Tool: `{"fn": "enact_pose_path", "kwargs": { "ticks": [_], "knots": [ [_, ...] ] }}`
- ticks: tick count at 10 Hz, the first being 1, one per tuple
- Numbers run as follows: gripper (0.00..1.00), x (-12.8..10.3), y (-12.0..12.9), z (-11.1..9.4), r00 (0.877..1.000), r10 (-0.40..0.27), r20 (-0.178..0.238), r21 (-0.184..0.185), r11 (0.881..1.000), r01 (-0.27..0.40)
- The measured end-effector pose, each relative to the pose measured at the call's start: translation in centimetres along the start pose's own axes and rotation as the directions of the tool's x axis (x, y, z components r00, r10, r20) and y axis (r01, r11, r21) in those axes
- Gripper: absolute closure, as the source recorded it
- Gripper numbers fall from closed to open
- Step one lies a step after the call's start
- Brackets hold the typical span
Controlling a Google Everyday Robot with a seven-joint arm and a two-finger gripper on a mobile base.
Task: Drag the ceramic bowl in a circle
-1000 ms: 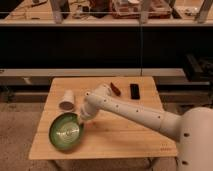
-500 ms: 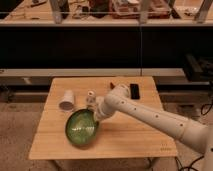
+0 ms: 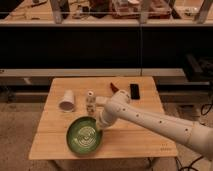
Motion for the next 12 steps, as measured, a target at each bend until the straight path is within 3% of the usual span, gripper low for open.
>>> {"fn": "enact_pose_path", "kwargs": {
  "ticks": [3, 5, 8, 10, 12],
  "knots": [
    [0.86, -0.6, -3.0, 1.2, 0.996, -0.078, 0.041, 0.011, 0.997, 0.078],
    [0.86, 0.6, -6.4, 2.1, 0.986, -0.155, 0.063, 0.031, 0.988, 0.154],
    [0.86, 3.6, -10.6, 4.0, 0.972, -0.221, 0.081, 0.075, 0.974, 0.216],
    [0.86, 6.1, -11.7, 4.9, 0.973, -0.217, 0.073, 0.104, 0.972, 0.209],
    [0.86, 9.2, -11.4, 5.2, 0.983, -0.179, 0.044, 0.12, 0.978, 0.172]
  ]
}}
